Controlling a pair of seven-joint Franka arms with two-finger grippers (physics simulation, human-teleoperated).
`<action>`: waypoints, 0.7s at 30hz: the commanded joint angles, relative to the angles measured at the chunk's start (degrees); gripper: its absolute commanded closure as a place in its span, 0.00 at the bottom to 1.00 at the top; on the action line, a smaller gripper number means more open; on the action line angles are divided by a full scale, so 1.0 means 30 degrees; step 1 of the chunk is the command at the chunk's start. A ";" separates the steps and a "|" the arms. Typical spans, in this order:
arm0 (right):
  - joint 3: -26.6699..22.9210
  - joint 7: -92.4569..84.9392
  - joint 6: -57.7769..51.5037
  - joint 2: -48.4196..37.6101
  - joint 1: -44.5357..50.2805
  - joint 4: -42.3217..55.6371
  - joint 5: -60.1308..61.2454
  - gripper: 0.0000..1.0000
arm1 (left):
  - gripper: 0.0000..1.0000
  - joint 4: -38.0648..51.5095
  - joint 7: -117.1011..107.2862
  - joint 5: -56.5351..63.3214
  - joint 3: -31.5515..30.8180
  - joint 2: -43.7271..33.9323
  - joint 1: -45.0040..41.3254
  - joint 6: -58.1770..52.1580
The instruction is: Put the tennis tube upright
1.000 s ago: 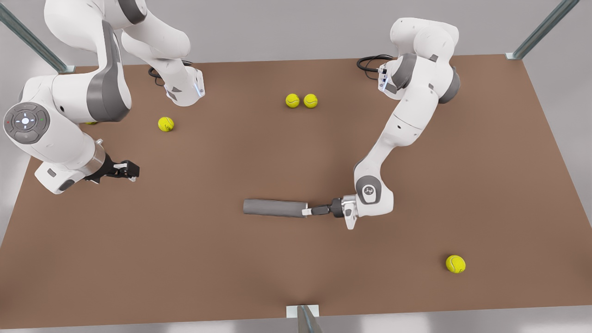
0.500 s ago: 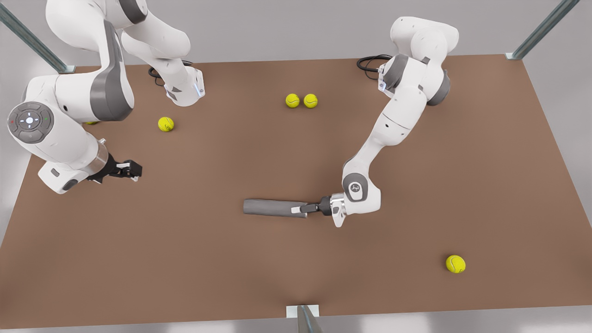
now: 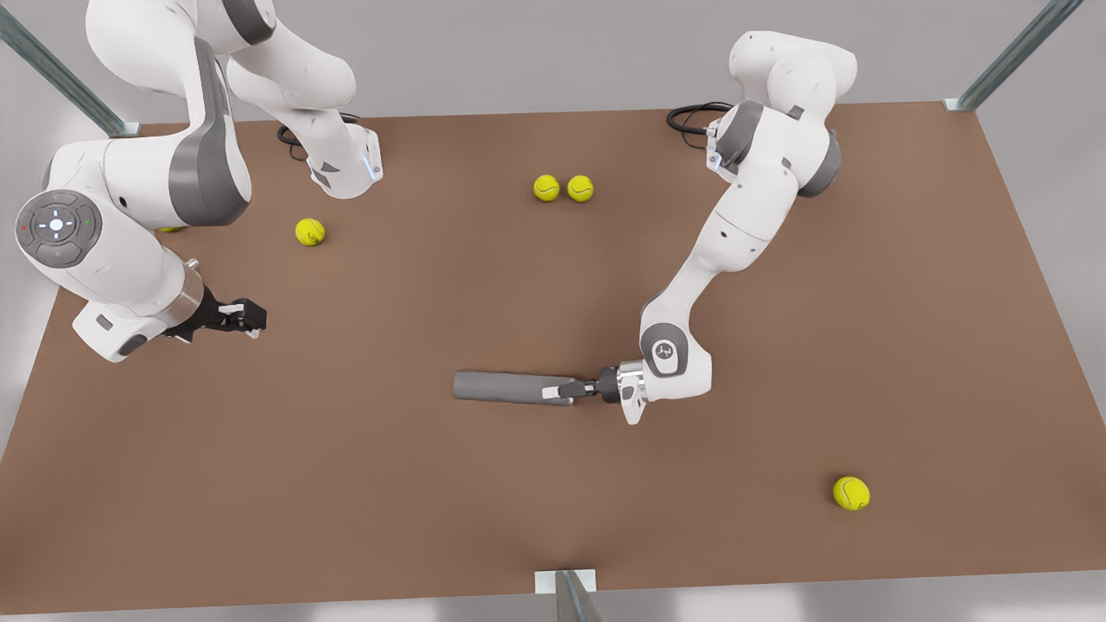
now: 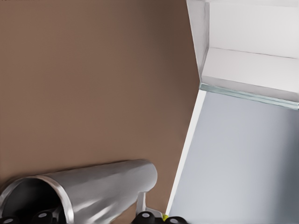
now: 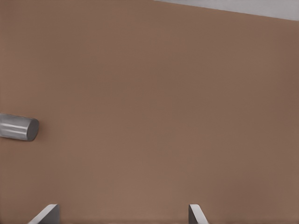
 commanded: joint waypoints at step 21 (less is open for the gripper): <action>0.0002 -0.0035 0.0000 0.0027 -0.0146 0.0000 -0.0059 0.00 | 0.60 -0.0059 -0.0935 0.0058 0.0000 -0.0616 -0.0088 -0.0088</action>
